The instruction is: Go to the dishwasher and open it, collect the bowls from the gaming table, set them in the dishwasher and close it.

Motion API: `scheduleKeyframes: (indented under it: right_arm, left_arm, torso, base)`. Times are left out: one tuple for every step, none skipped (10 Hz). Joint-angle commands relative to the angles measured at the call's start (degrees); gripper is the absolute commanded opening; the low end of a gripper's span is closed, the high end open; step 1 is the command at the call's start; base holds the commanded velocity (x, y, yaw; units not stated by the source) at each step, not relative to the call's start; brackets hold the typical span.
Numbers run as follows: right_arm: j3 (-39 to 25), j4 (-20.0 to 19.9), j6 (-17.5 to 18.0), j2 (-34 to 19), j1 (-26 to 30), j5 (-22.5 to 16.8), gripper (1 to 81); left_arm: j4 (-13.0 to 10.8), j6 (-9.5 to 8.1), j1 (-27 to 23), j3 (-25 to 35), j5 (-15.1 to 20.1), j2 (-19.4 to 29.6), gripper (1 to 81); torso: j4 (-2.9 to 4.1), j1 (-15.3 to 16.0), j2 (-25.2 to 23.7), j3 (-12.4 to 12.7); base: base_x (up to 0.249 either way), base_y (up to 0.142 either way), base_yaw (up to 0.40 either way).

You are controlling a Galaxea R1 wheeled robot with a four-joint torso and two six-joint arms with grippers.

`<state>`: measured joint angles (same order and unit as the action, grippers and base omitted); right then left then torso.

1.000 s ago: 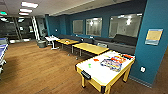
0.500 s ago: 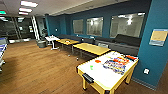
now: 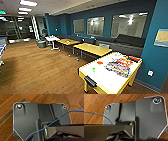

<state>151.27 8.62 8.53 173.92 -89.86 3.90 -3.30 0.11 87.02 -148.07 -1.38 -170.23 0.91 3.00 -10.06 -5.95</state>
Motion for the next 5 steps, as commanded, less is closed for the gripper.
scheduleKeyframes:
  right_arm:
    - [-0.11, 0.52, -0.27, 0.05, 2.79, -2.67, 81.1]
    - [-0.11, 0.52, -0.27, 0.05, 2.79, -2.58, 81.1]
    - [-0.11, 0.52, -0.27, 0.05, 2.79, -2.67, 81.1]
    - [-0.11, 0.52, -0.27, 0.05, 2.71, -2.58, 81.1]
    - [-0.11, 0.52, -0.27, 0.05, 2.79, -2.59, 81.1]
  left_arm:
    - [0.05, 0.24, -3.03, 0.32, 2.87, 0.24, 81.1]
    - [0.05, 0.24, -3.03, 0.32, 2.87, 0.24, 81.1]
    - [0.05, 0.24, -3.03, 0.32, 2.87, 0.24, 81.1]
    - [0.05, 0.24, -3.03, 0.32, 2.87, 0.15, 81.1]
    - [0.05, 0.24, -3.03, 0.32, 2.87, 0.15, 81.1]
  torso:
    - [0.00, 0.00, 0.00, 0.00]
    - [0.00, 0.00, 0.00, 0.00]
    - [0.00, 0.00, 0.00, 0.00]
    - [0.00, 0.00, 0.00, 0.00]
    - [0.00, 0.00, 0.00, 0.00]
  base:
    - [0.149, 0.068, 0.000]
    - [0.151, 0.069, 0.000]
    - [0.157, 0.069, 0.000]
    - [0.159, 0.071, 0.000]
    - [0.160, 0.074, 0.000]
